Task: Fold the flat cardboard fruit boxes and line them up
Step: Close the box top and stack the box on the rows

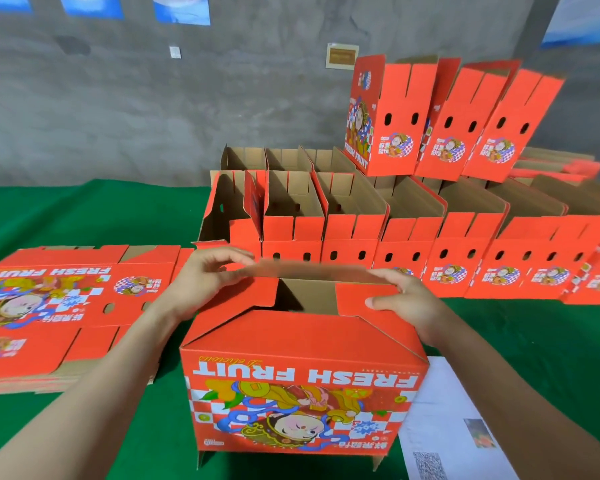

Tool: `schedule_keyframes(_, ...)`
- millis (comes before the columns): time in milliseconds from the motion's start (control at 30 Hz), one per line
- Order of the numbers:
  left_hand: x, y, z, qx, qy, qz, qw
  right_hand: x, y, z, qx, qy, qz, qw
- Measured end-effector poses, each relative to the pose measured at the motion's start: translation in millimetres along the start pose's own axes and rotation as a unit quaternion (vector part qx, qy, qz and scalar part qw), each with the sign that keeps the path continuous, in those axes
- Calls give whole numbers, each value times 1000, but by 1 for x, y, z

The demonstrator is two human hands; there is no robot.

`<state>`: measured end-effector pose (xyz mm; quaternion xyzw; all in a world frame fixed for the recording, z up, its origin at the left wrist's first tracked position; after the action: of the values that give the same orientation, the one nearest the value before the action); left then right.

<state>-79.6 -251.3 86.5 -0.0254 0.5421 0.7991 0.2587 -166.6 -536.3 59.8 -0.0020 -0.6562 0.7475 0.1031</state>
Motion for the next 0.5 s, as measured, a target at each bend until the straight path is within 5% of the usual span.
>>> schedule_keyframes(100, 3, -4, 4, -56, -61, 51, 995, 1, -1, 0, -10, 5, 21, 1000)
schedule_keyframes(233, 17, -8, -3, -1, -106, 108, 988, 2, 1, 2, -1, 44, 30, 999)
schedule_keyframes(367, 14, -13, -11, -118, -78, 98, 985, 1, -2, -1, -14, 41, 14, 999)
schedule_keyframes(500, 6, -19, -9, -259, -106, 135, 950, 3, -1, -6, 128, 1, 45, 991)
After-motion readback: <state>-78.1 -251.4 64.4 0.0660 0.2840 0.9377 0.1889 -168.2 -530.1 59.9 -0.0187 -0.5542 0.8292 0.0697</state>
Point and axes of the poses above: each hand's wrist, its own x-axis away from the middle knuckle, its own z-axis out of the back of the hand, y = z × x, the point moved 4 cm from there along -x, towards the middle knuckle, and after that the axes turned 5 degrees about -x, right-handed, at the moved point
